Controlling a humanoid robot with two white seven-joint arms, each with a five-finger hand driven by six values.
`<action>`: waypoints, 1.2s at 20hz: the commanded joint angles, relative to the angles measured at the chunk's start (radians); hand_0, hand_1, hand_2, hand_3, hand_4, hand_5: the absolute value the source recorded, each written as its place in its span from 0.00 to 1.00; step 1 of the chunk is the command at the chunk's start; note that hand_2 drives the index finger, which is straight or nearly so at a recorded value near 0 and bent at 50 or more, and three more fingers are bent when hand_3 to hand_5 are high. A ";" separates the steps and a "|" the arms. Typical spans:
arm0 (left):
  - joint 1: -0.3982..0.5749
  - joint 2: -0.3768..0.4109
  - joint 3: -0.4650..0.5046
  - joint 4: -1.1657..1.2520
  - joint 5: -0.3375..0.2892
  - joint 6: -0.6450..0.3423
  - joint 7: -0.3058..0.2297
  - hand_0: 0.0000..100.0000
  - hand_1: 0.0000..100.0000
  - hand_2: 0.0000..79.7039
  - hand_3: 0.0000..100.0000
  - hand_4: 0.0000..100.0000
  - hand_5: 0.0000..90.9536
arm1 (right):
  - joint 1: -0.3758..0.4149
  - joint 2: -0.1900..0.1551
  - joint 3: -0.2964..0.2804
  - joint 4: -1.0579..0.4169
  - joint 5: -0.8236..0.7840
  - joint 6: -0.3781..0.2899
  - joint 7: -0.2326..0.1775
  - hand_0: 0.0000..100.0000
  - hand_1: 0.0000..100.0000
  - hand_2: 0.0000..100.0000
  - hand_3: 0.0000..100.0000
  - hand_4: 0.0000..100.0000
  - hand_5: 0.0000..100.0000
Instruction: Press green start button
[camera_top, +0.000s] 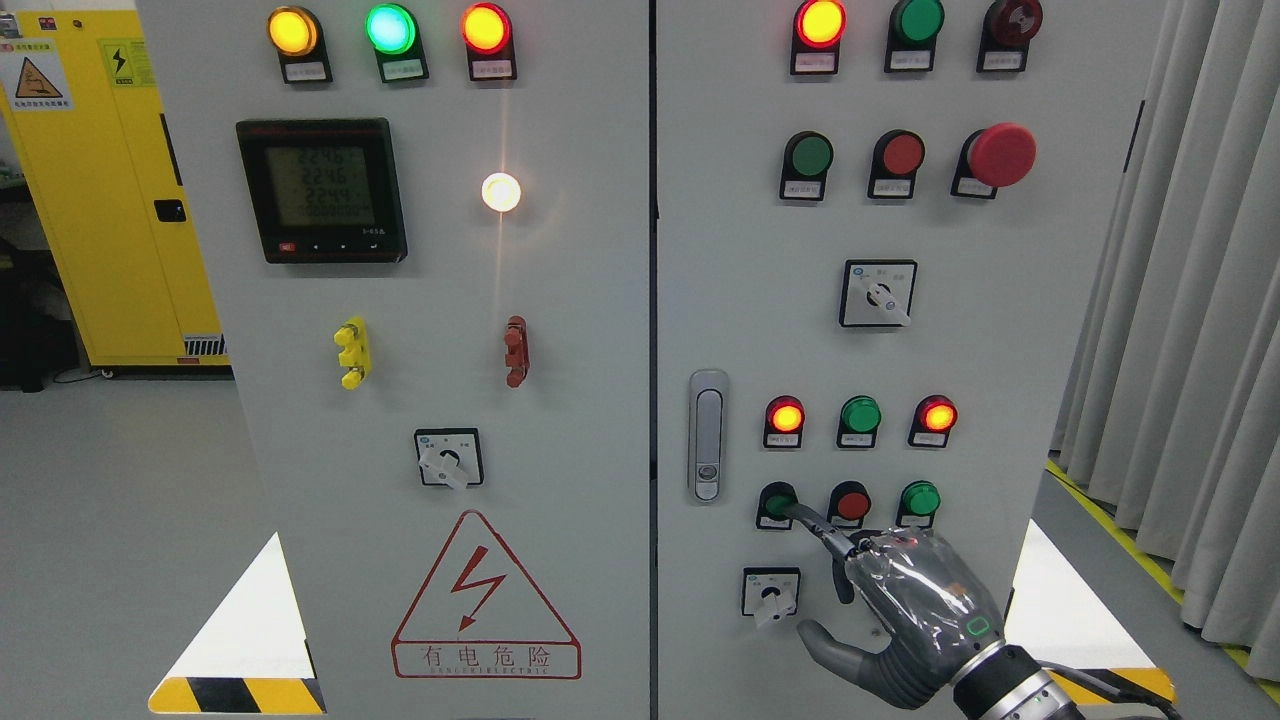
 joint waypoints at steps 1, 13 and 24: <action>-0.032 -0.001 0.000 -0.026 0.000 0.000 -0.001 0.12 0.56 0.00 0.00 0.00 0.00 | 0.045 0.006 -0.006 -0.098 -0.060 -0.005 -0.002 0.48 0.63 0.00 0.75 0.76 0.82; -0.032 0.001 0.000 -0.026 0.000 0.000 0.000 0.12 0.56 0.00 0.00 0.00 0.00 | 0.261 0.038 0.009 -0.217 -0.658 0.114 0.008 0.50 0.60 0.00 0.31 0.35 0.27; -0.032 0.001 0.000 -0.026 0.000 0.000 -0.001 0.12 0.56 0.00 0.00 0.00 0.00 | 0.370 0.044 0.107 -0.332 -1.060 0.311 0.132 0.58 0.55 0.00 0.02 0.11 0.02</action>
